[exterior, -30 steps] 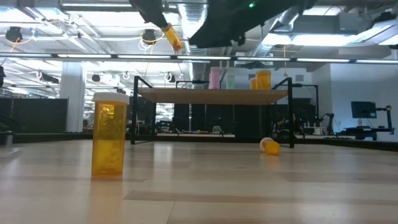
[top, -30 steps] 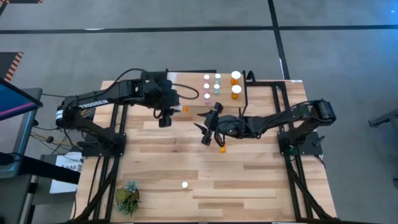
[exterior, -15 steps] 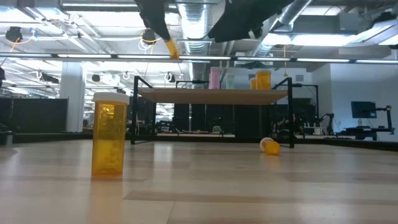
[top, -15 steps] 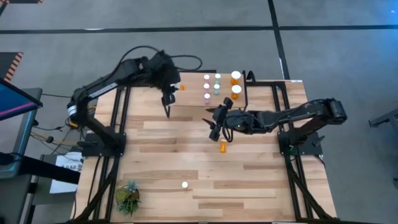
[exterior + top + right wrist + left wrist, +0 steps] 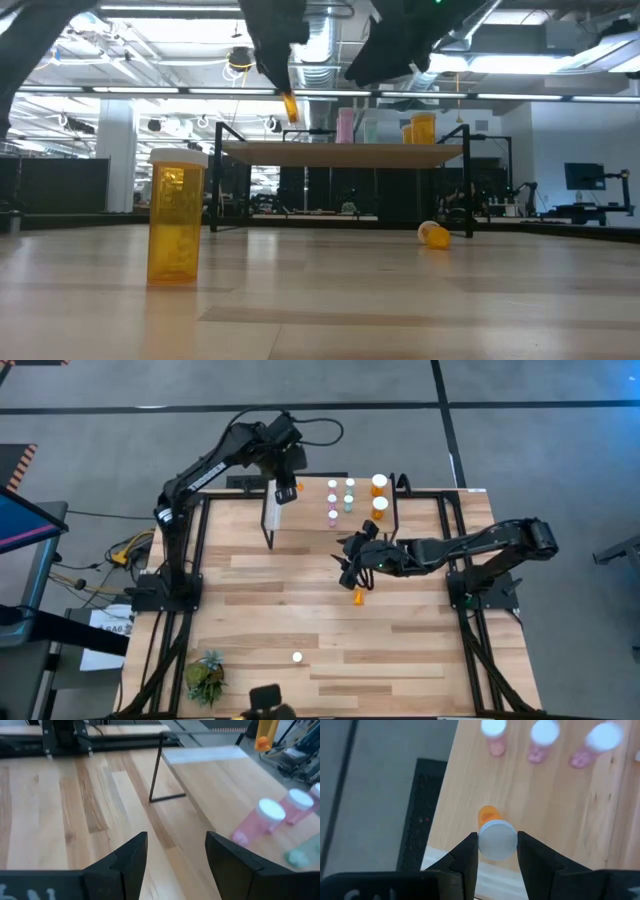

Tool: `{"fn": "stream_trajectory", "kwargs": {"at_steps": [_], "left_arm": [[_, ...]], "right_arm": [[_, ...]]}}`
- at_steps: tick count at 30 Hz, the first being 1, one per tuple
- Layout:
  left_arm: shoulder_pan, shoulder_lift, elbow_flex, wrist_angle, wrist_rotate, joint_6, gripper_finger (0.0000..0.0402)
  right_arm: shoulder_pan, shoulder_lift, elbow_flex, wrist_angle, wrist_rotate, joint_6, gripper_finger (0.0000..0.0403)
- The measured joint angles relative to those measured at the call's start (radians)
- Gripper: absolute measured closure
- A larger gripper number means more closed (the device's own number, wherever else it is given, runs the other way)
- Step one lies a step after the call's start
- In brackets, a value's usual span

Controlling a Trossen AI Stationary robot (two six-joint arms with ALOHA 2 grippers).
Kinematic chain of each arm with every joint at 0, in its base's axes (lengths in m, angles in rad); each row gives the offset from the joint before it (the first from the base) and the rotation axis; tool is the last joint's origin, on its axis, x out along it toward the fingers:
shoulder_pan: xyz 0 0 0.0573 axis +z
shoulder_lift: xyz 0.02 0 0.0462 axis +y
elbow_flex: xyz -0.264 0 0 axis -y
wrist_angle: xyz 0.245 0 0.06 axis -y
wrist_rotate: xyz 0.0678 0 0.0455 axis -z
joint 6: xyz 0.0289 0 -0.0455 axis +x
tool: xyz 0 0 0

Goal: Pick and place medicine bottles onto shelf by color
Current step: Put the middle right small orange pill bottle on the shelf

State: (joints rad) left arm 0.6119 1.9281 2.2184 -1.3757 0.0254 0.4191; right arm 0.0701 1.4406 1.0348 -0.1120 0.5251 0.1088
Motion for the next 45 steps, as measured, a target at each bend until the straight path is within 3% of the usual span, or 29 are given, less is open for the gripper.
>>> {"fn": "stream_trajectory", "kwargs": {"at_steps": [10, 18, 24, 36, 45], "left_arm": [[0.031, 0.100, 0.002, 0.005, 0.022, 0.024, 0.0296], [0.035, 0.104, 0.002, 0.048, 0.024, 0.038, 0.0296], [0.039, 0.121, -0.001, 0.051, 0.098, 0.041, 0.0296], [0.044, 0.136, -0.002, 0.072, 0.057, 0.042, 0.0259], [0.043, 0.136, -0.002, 0.076, 0.054, 0.041, 0.0253]], "right_arm": [[0.042, 0.000, 0.000, -0.053, 0.000, 0.014, 0.0180], [0.062, 0.000, 0.000, -0.056, 0.000, 0.014, 0.0180], [0.059, 0.001, 0.000, -0.056, 0.000, 0.015, 0.0180], [0.059, 0.001, 0.000, -0.056, 0.000, 0.015, 0.0180], [0.059, 0.001, 0.000, -0.056, 0.000, 0.015, 0.0180]]}}
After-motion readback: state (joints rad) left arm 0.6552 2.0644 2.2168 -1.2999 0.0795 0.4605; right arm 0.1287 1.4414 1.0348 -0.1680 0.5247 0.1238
